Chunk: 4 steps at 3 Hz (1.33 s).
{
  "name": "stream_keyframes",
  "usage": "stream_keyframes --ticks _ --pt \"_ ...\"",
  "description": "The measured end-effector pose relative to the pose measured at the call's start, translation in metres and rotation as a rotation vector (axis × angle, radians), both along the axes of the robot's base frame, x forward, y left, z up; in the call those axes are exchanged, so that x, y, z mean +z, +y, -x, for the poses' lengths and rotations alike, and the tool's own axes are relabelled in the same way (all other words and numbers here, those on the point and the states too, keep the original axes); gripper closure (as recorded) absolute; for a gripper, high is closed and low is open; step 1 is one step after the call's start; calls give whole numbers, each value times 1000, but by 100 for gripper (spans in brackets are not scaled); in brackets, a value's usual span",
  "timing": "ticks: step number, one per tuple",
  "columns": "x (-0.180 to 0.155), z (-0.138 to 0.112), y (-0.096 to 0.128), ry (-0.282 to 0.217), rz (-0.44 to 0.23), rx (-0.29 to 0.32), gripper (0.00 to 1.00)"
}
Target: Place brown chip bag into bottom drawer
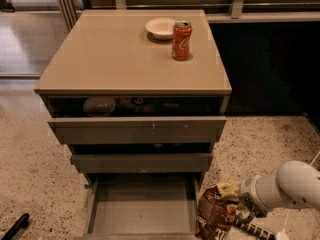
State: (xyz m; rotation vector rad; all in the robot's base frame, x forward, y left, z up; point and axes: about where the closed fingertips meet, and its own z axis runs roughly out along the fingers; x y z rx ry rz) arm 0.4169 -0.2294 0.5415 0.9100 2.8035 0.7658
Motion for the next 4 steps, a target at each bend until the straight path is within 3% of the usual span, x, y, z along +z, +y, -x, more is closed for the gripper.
stream_keyframes --ticks 1,2,4 --pt "-37 27 35 70 19 79 100" --pt "-77 71 45 147 55 98 100" --pt "-83 88 13 158 61 31 100"
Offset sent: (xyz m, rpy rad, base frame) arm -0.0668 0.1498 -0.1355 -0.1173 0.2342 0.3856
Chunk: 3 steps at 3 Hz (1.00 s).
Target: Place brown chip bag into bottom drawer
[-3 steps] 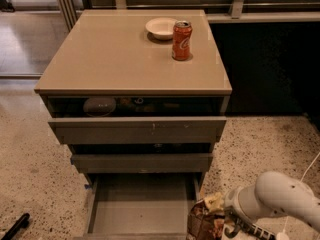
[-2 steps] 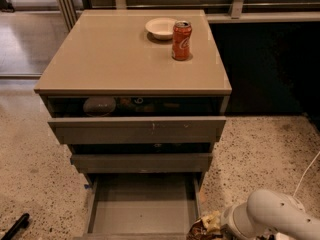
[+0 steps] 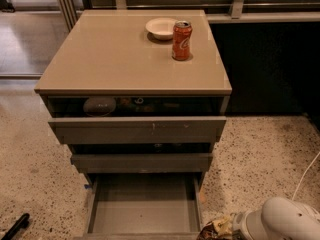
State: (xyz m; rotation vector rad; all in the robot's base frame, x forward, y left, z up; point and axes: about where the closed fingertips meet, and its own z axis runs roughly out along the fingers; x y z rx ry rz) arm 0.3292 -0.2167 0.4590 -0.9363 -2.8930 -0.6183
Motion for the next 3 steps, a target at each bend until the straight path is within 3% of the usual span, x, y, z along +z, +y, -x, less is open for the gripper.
stream_keyframes --ticks 1,3 --pt "15 -15 1 14 -59 -5 100" --pt "66 -80 37 19 -105 -18 100"
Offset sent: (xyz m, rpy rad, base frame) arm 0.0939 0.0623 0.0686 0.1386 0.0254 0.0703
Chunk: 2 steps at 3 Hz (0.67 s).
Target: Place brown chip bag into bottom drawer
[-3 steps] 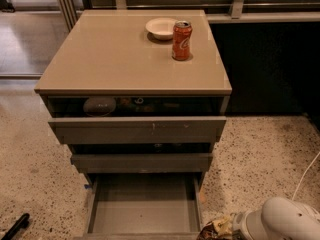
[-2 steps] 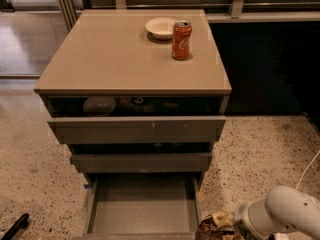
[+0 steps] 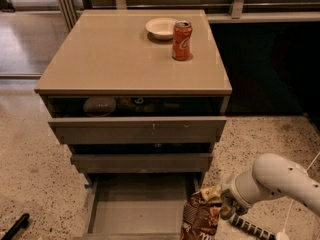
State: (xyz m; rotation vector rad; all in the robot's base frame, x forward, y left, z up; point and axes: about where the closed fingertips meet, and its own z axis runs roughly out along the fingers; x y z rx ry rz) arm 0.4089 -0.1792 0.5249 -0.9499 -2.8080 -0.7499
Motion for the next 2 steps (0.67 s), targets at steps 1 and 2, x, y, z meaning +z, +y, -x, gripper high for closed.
stream_keyframes --ticks 1,2 --pt "0 6 -13 1 -2 -33 100" --pt "4 -7 -23 -6 -13 -83 100"
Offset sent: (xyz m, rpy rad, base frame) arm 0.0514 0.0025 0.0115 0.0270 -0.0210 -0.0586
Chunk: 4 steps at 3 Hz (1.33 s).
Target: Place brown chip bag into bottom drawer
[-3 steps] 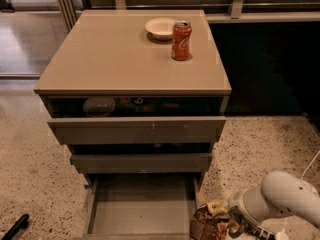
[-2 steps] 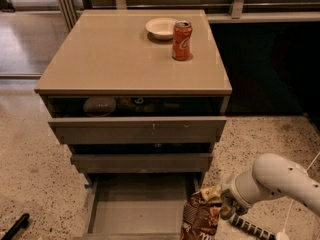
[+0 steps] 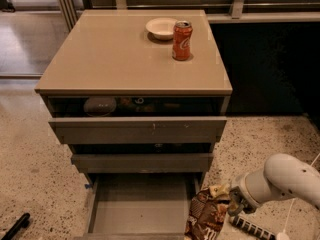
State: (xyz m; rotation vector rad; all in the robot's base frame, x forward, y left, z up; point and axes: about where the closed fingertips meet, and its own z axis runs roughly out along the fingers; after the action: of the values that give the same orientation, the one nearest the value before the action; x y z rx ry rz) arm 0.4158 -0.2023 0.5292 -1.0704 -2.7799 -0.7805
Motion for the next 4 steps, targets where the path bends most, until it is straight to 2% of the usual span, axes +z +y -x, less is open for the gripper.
stream_keyframes --ticks 1,2,3,4 --pt "13 -26 -1 -11 -17 -37 100" --pt "31 -57 -12 -24 -8 -103 100" --pt "40 -72 -24 -28 1 -156 100" --pt "40 -72 -24 -28 1 -156 100"
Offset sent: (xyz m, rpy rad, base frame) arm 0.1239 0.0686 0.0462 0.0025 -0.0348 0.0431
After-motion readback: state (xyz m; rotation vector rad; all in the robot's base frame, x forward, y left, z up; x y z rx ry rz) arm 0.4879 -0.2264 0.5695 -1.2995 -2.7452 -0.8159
